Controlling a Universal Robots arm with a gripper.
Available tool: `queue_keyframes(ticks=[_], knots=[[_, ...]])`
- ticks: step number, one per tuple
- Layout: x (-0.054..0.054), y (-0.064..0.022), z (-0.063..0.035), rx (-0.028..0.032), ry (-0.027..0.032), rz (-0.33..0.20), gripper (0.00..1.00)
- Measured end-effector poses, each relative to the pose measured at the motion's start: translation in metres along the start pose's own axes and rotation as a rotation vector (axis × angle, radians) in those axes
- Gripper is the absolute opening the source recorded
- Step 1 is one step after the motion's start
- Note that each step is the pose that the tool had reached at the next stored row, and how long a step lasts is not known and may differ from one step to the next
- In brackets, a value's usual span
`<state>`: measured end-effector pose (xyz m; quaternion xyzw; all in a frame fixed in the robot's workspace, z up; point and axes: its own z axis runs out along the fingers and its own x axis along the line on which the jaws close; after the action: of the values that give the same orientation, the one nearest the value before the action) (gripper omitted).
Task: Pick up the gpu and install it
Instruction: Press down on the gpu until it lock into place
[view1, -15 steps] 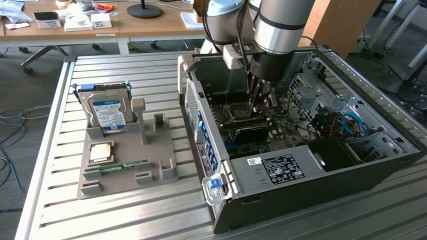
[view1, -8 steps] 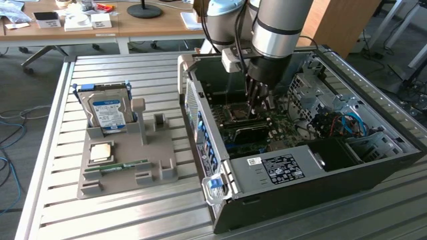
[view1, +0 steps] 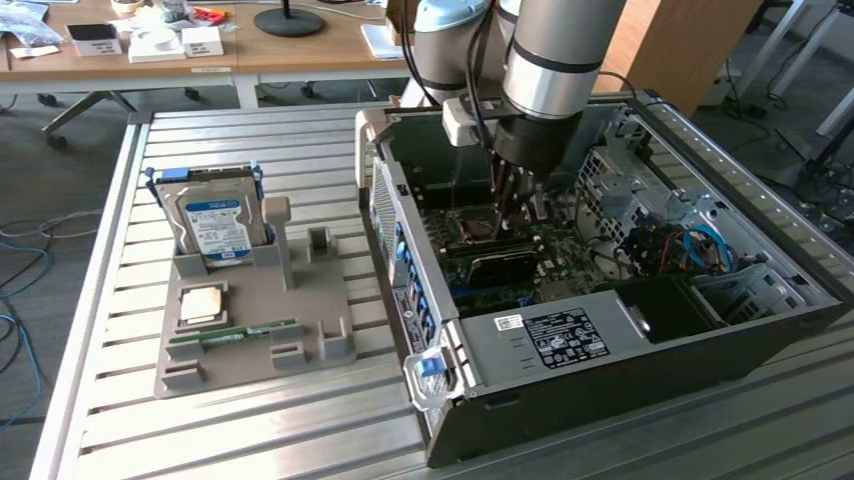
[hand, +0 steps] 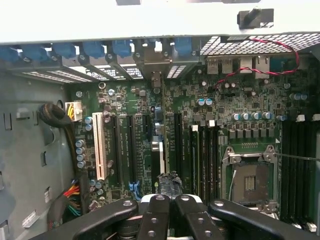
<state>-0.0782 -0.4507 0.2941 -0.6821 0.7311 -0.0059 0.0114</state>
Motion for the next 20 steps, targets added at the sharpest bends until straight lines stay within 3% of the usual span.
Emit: queue_keyframes(ticks=[10,20], knots=[[-0.0002,-0.0038,0.0000,-0.0196,0.0031,0.000,0.11],[0.0000,0.0014,0.0032,-0.0197,0.0029,0.000,0.11]])
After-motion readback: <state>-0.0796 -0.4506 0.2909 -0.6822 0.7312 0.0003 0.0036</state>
